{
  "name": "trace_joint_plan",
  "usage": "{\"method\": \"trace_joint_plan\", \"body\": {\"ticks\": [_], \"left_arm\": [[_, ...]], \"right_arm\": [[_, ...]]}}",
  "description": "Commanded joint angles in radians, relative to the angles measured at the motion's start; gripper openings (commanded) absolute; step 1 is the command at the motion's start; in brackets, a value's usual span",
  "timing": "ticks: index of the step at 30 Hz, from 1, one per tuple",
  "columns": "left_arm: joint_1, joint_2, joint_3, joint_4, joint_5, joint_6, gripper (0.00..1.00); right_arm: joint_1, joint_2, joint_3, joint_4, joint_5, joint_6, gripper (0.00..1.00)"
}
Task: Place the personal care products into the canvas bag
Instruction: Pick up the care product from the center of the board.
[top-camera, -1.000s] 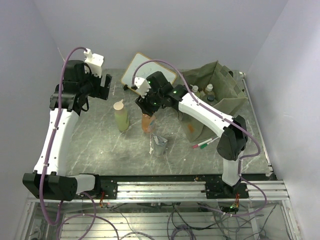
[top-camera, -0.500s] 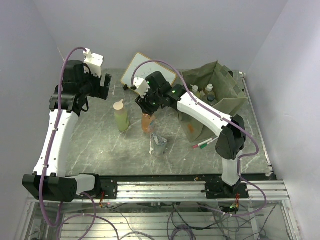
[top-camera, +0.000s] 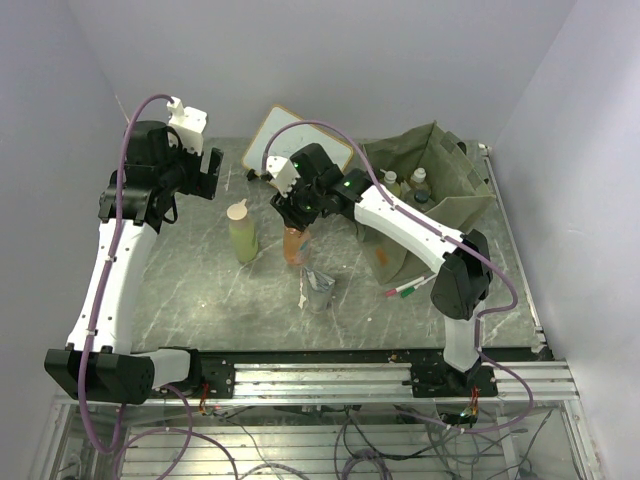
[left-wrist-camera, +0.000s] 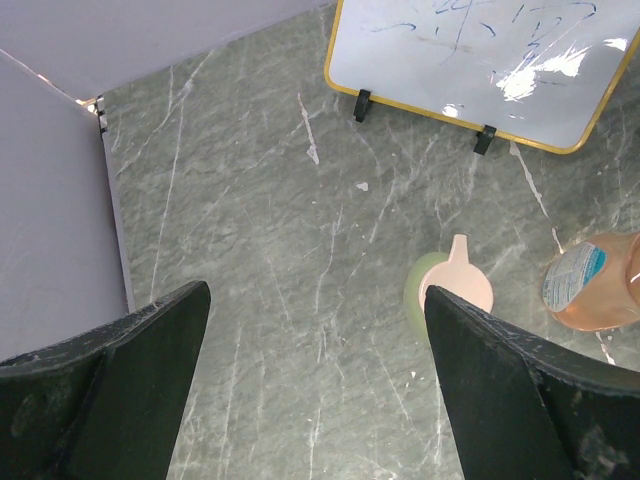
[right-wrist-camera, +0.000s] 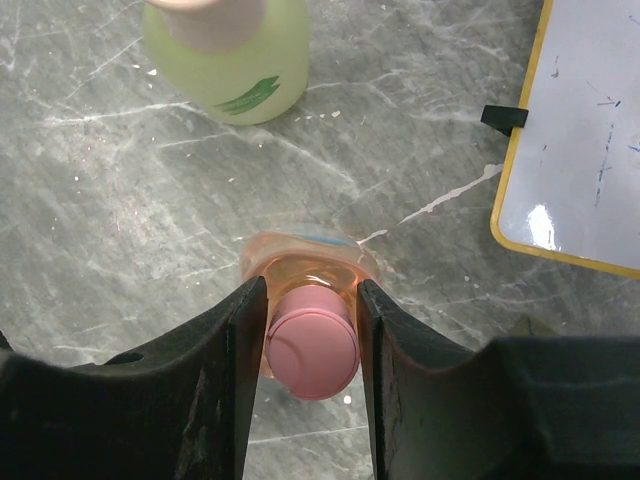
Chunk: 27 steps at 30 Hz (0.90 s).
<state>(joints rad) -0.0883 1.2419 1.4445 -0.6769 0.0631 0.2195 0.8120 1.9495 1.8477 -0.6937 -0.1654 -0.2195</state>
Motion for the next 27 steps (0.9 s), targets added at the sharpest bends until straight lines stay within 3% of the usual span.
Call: {"method": "trace_joint_plan", "body": {"ticks": [1, 27], "left_arm": [[0.009, -0.01, 0.002, 0.036, -0.008, 0.004, 0.99], [0.009, -0.021, -0.007, 0.036, -0.015, 0.01, 0.99]], "right_arm": [[0.001, -0.012, 0.013, -0.014, 0.027, -0.014, 0.4], [-0.001, -0.041, -0.022, -0.007, 0.052, -0.028, 0.46]]}}
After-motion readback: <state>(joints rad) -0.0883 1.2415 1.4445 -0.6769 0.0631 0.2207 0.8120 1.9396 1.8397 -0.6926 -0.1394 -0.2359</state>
